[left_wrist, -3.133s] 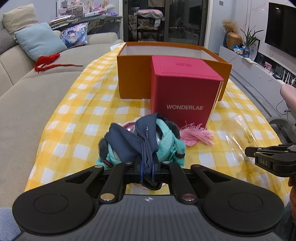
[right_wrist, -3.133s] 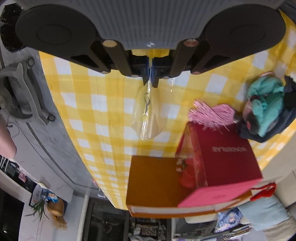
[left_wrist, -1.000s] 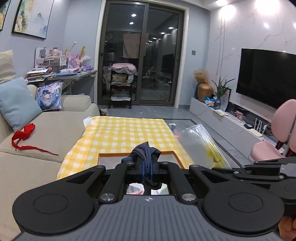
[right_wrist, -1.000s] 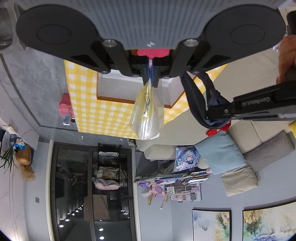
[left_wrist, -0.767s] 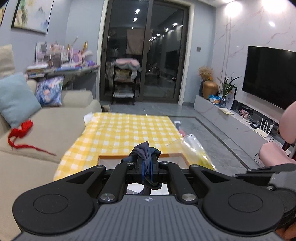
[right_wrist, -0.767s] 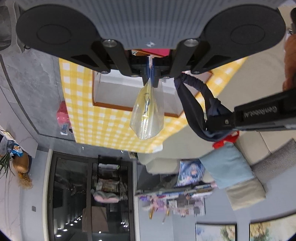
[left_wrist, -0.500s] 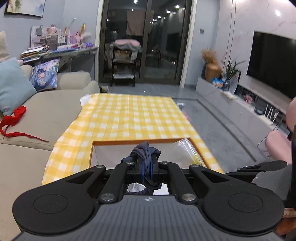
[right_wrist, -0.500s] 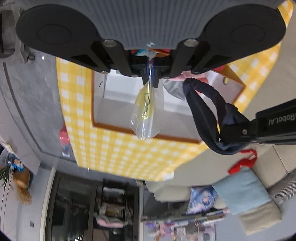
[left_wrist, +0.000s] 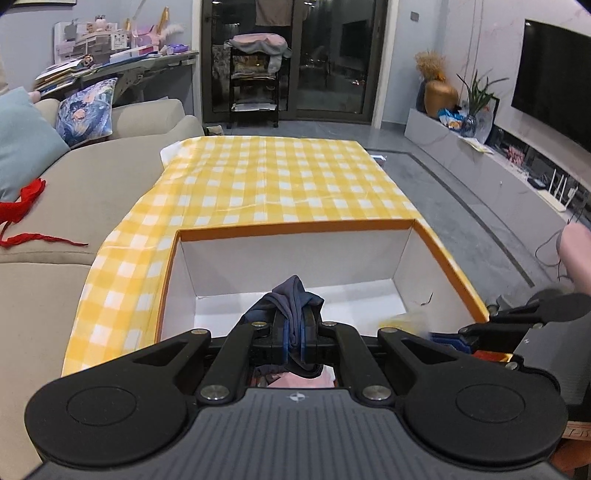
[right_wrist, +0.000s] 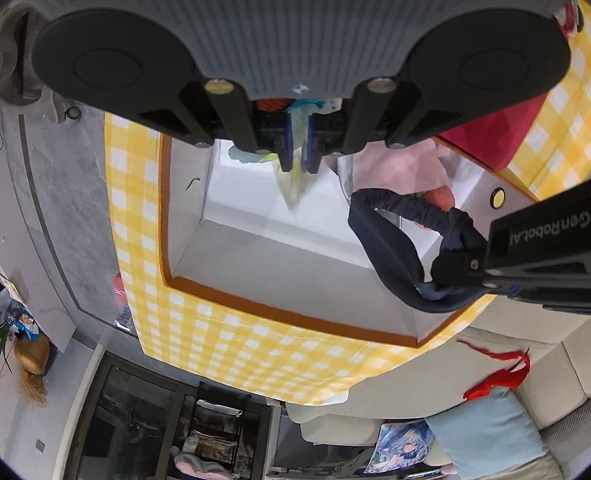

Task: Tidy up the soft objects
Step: 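Open the right tool to drop the bag while the left tool releases the plush, then move both open tools back toward the teal plush and pink pouch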

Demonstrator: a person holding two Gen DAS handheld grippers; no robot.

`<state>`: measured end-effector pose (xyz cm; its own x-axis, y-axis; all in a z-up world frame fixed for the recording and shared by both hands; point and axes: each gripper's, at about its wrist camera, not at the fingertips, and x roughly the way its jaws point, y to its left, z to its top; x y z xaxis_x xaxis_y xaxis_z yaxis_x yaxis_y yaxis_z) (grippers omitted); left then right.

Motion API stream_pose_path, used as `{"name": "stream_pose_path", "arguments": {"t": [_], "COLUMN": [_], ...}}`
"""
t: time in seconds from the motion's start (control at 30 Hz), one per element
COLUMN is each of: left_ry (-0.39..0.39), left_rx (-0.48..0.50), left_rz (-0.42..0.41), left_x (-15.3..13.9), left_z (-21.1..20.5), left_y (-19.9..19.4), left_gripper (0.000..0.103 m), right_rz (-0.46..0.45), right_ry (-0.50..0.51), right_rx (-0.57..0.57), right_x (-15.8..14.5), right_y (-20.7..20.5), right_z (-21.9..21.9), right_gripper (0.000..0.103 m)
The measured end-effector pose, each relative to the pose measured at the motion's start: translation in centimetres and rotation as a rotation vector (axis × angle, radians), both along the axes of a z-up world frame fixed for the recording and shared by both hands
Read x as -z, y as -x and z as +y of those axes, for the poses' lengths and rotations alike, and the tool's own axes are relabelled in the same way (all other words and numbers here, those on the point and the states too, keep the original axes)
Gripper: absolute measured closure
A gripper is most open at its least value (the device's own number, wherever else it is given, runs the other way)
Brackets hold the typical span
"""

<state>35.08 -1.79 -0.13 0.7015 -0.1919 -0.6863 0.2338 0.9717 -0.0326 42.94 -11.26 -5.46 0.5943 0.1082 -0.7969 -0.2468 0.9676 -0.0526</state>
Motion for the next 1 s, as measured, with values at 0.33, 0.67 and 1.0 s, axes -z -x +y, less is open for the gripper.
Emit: {"name": "stream_pose_path", "arguments": {"t": [0.33, 0.67, 1.0], "left_ry": [-0.021, -0.011, 0.041], "left_rx": [-0.029, -0.08, -0.073], "left_rz": [0.059, 0.0, -0.232], "left_x": [1.5, -0.2, -6.0], "left_z": [-0.6, -0.4, -0.3], "left_y": [-0.5, 0.7, 7.1], "left_gripper": [0.076, 0.047, 0.047], "right_rz": [-0.001, -0.034, -0.134], "right_ry": [0.003, -0.007, -0.078], "right_rx": [-0.004, 0.003, -0.006], "right_x": [0.4, -0.8, -6.4], "right_y": [0.3, 1.3, 6.0], "right_z": [-0.1, -0.5, -0.6], "right_gripper": [0.071, 0.055, 0.034]}}
